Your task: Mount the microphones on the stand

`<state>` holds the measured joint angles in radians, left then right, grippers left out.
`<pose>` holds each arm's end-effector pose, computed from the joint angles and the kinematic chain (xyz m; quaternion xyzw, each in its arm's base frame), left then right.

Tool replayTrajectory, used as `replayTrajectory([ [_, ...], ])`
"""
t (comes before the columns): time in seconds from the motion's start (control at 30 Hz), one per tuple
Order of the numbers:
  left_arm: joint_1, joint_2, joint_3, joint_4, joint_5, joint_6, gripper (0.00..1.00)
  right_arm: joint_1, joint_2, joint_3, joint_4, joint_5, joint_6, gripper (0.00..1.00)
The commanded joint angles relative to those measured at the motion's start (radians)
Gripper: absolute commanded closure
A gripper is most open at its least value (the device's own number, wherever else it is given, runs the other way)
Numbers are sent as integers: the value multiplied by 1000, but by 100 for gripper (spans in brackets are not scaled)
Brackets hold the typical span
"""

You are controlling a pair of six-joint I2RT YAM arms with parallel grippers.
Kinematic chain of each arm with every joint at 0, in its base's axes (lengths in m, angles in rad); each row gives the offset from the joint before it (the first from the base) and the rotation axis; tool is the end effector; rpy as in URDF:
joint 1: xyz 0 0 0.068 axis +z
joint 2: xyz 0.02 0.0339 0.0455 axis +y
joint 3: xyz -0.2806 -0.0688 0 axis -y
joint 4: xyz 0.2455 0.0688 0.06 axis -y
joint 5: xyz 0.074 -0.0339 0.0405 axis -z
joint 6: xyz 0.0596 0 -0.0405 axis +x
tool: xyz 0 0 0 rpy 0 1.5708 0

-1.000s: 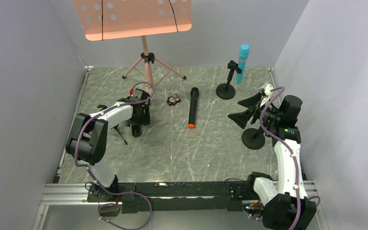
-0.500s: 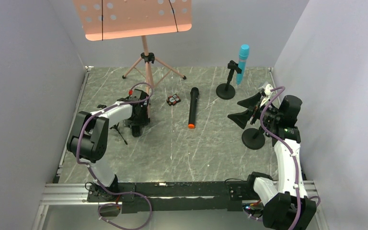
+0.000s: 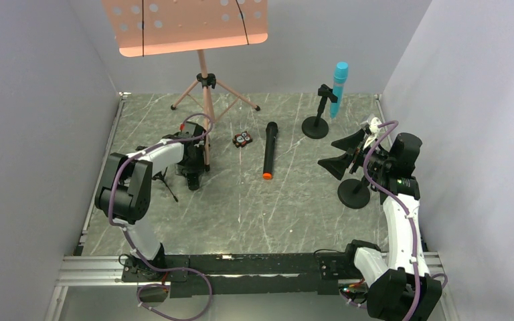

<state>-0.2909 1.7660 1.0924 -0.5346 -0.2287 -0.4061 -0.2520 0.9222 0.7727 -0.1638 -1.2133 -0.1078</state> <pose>0.3397 -0.0876 0.1591 -0.0768 0.9744 0.0443 0.2067 0.2003 0.0061 0.3306 -0.2866 0.6869 0.3672 0.5579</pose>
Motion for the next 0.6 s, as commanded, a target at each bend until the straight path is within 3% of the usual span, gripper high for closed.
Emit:
replayTrajectory([
  [0.0,11,6,-10,8,21,6,45,-6,-1,-4,37,-22,2,0],
  [0.07,13,6,-10,7,25,4,49,-6,-1,-3,34,-22,-1,0],
  [0.27,17,-20,-5,-12,18,7,81,-9,-5,-3,33,-21,-3,0],
  [0.4,16,-111,-4,-39,8,16,96,-10,-3,2,23,-20,-10,0],
  [0.57,16,-259,-28,-54,32,30,100,-11,-5,2,23,-20,-10,0],
])
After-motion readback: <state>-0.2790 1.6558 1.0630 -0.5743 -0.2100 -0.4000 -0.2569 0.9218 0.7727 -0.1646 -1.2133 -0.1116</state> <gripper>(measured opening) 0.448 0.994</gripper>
